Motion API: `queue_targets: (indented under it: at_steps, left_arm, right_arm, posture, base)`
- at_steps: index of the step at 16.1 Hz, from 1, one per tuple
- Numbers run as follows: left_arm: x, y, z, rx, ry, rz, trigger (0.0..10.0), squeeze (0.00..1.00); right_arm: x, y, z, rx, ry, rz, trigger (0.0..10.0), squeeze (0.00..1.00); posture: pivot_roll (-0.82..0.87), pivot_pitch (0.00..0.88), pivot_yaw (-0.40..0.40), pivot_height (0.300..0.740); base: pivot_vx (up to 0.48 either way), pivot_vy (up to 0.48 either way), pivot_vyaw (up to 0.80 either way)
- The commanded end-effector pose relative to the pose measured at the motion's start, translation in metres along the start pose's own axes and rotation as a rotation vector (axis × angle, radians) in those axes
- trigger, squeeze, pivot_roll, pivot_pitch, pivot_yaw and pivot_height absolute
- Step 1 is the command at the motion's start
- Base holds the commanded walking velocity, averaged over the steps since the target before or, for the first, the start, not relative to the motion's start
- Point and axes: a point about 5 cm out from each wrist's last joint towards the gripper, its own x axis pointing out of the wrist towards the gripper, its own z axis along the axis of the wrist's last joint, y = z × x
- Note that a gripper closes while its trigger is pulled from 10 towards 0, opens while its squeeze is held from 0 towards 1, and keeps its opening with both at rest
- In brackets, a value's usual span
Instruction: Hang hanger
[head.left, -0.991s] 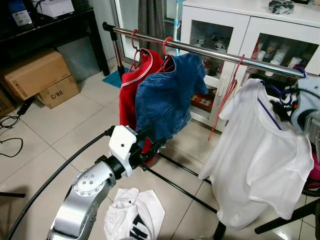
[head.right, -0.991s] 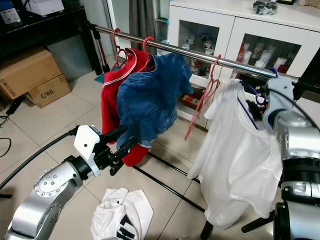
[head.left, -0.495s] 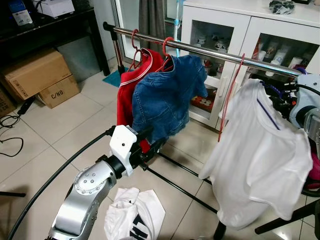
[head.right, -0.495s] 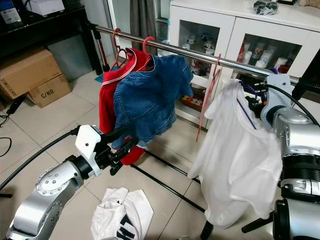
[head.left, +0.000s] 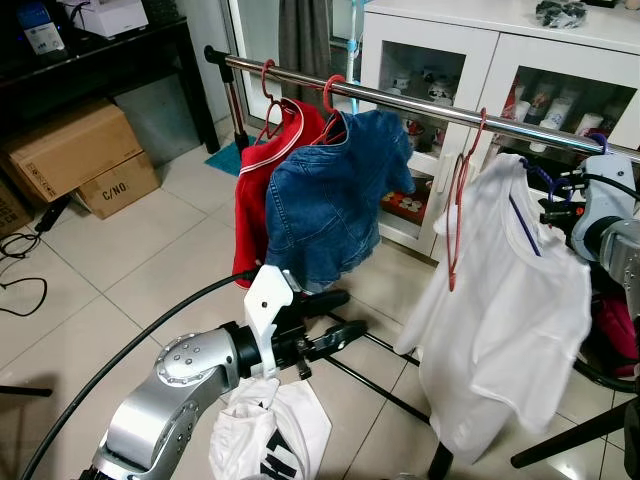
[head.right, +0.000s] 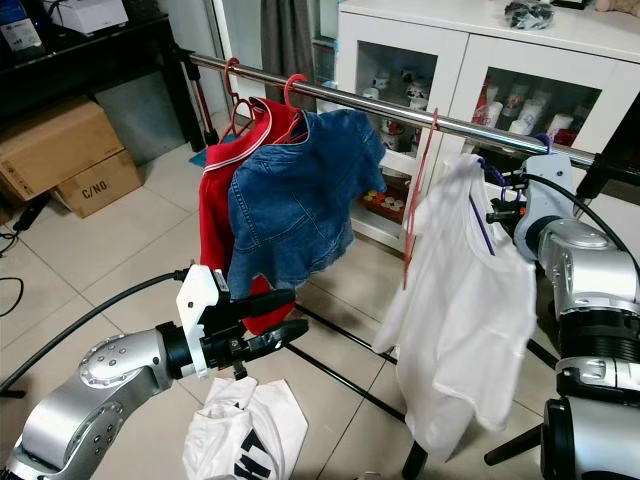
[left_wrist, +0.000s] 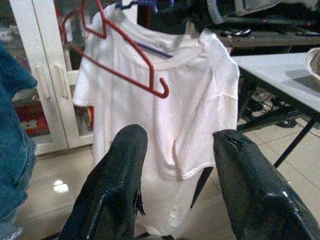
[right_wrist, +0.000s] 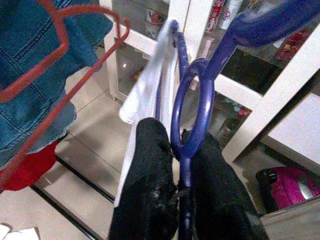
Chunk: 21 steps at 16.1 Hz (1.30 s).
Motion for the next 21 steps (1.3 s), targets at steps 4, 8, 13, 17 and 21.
queue_targets:
  at_steps: [4,8,13,17,21]
  left_arm:
    - [-0.005,0.015,0.01,0.054,-0.029,0.073,10.0,0.0]
    - [-0.006,0.021,0.009,0.069,-0.044,0.124,10.0,0.0]
    - [-0.013,0.046,0.01,0.137,-0.051,0.428,10.0,0.0]
    - [-0.013,0.041,-0.004,0.113,-0.044,0.513,10.0,0.0]
    - [-0.011,0.036,-0.008,0.099,-0.048,0.54,10.0,0.0]
  right_arm:
    - [-0.002,0.008,0.007,0.025,-0.042,0.022,0.0,0.0]
    - [-0.001,0.019,0.012,0.022,-0.067,0.045,0.0,0.0]
    - [-0.013,0.023,0.032,-0.051,-0.205,0.013,0.0,0.0]
    - [-0.047,0.041,0.005,-0.102,-0.232,0.053,0.0,0.0]
    - [-0.056,0.063,-0.041,-0.138,-0.149,-0.006,0.0,0.0]
  posture:
    - [-0.05,0.0,0.071,0.74]
    - [-0.05,0.0,0.063,0.74]
    - [-0.03,0.0,0.064,0.74]
    - [-0.04,0.0,0.054,0.74]
    - [-0.04,0.0,0.036,0.74]
  base:
    - [0.0,0.0,0.0]
    - [0.0,0.0,0.0]
    - [0.0,0.0,0.0]
    - [0.0,0.0,0.0]
    - [-0.123,0.0,0.0]
